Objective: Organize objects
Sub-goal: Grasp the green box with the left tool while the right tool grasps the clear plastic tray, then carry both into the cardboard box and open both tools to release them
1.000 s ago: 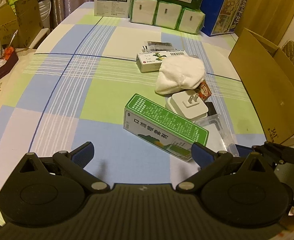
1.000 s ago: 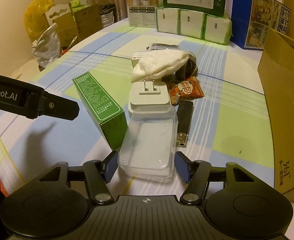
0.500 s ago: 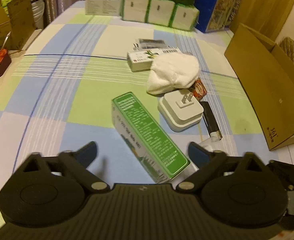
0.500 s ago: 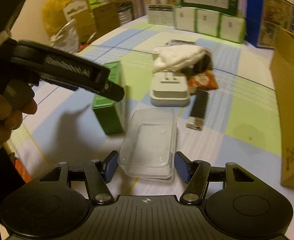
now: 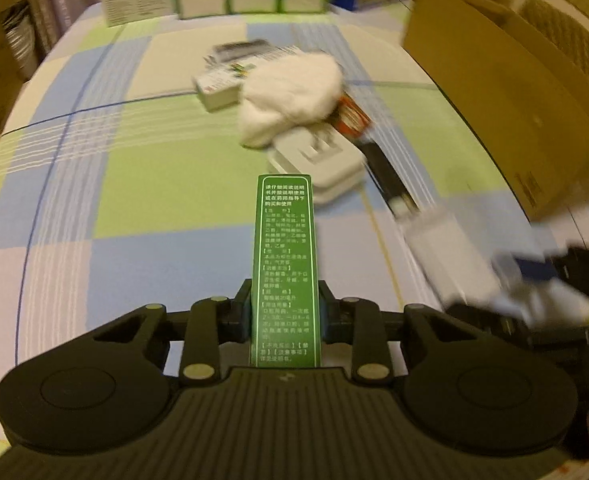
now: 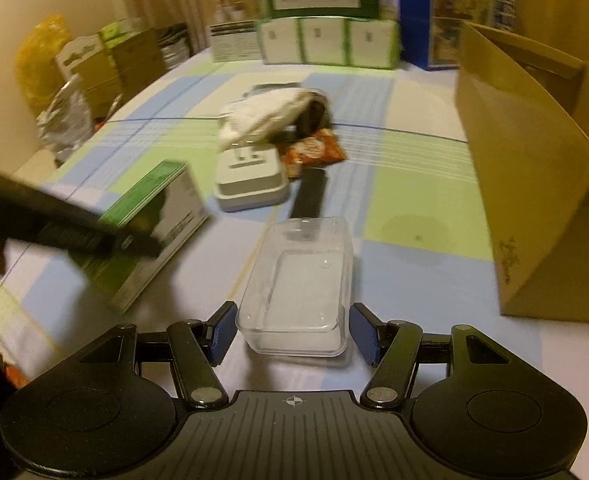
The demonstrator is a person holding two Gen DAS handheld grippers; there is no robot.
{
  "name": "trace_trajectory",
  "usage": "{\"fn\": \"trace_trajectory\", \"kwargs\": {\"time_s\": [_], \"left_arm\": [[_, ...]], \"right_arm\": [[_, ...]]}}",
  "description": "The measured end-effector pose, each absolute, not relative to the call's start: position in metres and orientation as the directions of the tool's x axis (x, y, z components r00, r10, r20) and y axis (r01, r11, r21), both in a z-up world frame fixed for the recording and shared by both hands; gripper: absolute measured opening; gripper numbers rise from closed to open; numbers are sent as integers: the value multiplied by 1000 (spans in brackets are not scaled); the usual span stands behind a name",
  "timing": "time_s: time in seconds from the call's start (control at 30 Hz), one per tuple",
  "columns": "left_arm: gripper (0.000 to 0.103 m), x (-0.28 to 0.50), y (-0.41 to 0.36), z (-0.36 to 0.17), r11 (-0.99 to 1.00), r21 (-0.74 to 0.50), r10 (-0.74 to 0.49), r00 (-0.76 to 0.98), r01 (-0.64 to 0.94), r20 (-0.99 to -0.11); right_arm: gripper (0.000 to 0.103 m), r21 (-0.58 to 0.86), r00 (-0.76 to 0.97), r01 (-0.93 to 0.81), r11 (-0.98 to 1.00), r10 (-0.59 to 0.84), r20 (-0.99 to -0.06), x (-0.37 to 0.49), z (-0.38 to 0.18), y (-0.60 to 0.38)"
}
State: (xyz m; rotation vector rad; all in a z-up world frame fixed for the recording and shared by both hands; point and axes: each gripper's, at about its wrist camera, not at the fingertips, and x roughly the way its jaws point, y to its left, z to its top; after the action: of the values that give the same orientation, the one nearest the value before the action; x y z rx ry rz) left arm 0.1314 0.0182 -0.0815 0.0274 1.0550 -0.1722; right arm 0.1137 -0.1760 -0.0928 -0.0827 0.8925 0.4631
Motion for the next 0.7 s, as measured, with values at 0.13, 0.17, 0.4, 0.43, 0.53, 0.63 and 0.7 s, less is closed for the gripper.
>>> {"fn": "trace_trajectory", "kwargs": {"time_s": [0.13, 0.17, 0.4, 0.43, 0.53, 0.63, 0.7], "left_arm": [[26, 129, 9, -82, 984, -19, -105, 487, 179, -867], [26, 131, 8, -82, 984, -16, -103, 487, 180, -867], [26, 143, 2, -80, 981, 11, -88, 496, 192, -864], [26, 145, 2, -81, 981, 14, -85, 494, 194, -865], [26, 148, 1, -83, 980, 21, -79, 486, 197, -870], [26, 148, 0, -86, 979, 24, -76, 471, 202, -879], [25, 148, -1, -87, 979, 23, -76, 466, 203, -881]], "right_arm": [[58, 120, 545, -406, 906, 345, -764, 117, -95, -178], [58, 120, 546, -407, 905, 346, -763, 118, -95, -177], [63, 121, 564, -372, 920, 327, -758, 130, -98, -176], [63, 122, 563, -368, 922, 325, -760, 132, -99, -176], [63, 128, 564, -359, 925, 324, -760, 137, -101, -174], [60, 128, 559, -358, 925, 322, -764, 139, -102, -173], [54, 121, 559, -358, 926, 316, -766, 139, -101, -174]]}}
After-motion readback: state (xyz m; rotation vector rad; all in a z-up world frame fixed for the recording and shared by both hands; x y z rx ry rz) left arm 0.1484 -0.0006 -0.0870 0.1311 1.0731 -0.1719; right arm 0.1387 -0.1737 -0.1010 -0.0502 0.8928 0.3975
